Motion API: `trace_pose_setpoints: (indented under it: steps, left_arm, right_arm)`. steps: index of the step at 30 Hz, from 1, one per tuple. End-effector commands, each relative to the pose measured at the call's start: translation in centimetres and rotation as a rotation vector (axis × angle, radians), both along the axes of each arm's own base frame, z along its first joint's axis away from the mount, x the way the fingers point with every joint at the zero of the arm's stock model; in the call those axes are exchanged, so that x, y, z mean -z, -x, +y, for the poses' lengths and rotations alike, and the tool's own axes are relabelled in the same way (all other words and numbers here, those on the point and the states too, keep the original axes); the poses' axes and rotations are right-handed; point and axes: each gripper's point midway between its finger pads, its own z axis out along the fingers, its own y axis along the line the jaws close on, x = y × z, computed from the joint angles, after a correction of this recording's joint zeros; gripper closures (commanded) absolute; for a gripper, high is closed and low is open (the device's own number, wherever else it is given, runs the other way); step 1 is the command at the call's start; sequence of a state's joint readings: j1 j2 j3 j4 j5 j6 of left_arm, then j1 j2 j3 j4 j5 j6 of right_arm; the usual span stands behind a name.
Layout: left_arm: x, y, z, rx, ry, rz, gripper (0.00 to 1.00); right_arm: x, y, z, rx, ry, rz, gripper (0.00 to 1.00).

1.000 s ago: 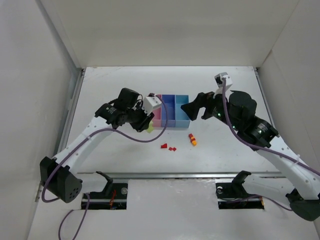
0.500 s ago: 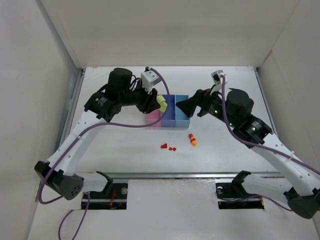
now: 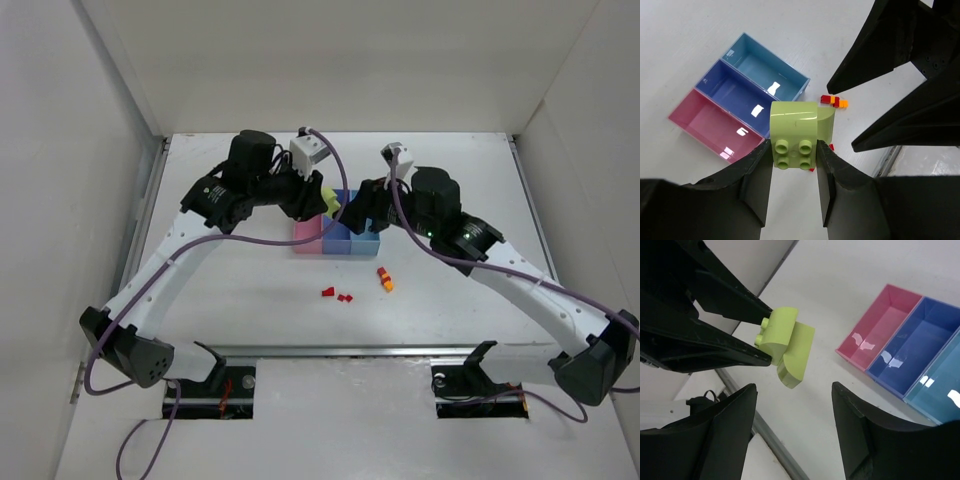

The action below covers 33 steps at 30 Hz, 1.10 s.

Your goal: Sort the legos into containers by color

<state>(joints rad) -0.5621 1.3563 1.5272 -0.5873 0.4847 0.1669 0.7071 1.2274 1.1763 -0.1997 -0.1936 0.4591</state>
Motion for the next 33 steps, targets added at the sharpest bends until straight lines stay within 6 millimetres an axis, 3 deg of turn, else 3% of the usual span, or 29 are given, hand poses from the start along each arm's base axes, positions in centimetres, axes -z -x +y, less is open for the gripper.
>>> trace_pose_setpoints:
  steps: [1, 7, 10, 16, 25, 33]
  left_arm:
    - [-3.7, 0.7, 0.0, 0.006, 0.069, -0.083, 1.0]
    - [-3.7, 0.6, 0.0, 0.01, 0.065, -0.09, 1.0]
    - [-3.8, 0.9, -0.2, 0.028, 0.073, -0.085, 1.0]
    - [-2.3, 1.2, 0.0, 0.028, 0.056, -0.056, 1.0]
    - [-1.9, 1.2, 0.0, 0.032, 0.047, -0.055, 1.0]
    - [-2.3, 1.1, 0.0, 0.028, 0.05, -0.064, 1.0]
  right_arm:
    - [-4.1, 0.7, 0.8, -0.066, -0.066, -0.107, 0.32]
    - [-2.0, 0.4, 2.3, -0.122, -0.041, -0.055, 0.36]
    - [-2.8, 0.2, 2.6, -0.131, -0.054, -0.07, 0.45]
    - [-3.4, 0.2, 2.6, -0.133, -0.055, -0.089, 0.54]
    - [-3.8, 0.3, 2.7, -0.144, -0.057, -0.103, 0.59]
    - [-3.4, 0.3, 2.9, -0.153, -0.053, -0.095, 0.97]
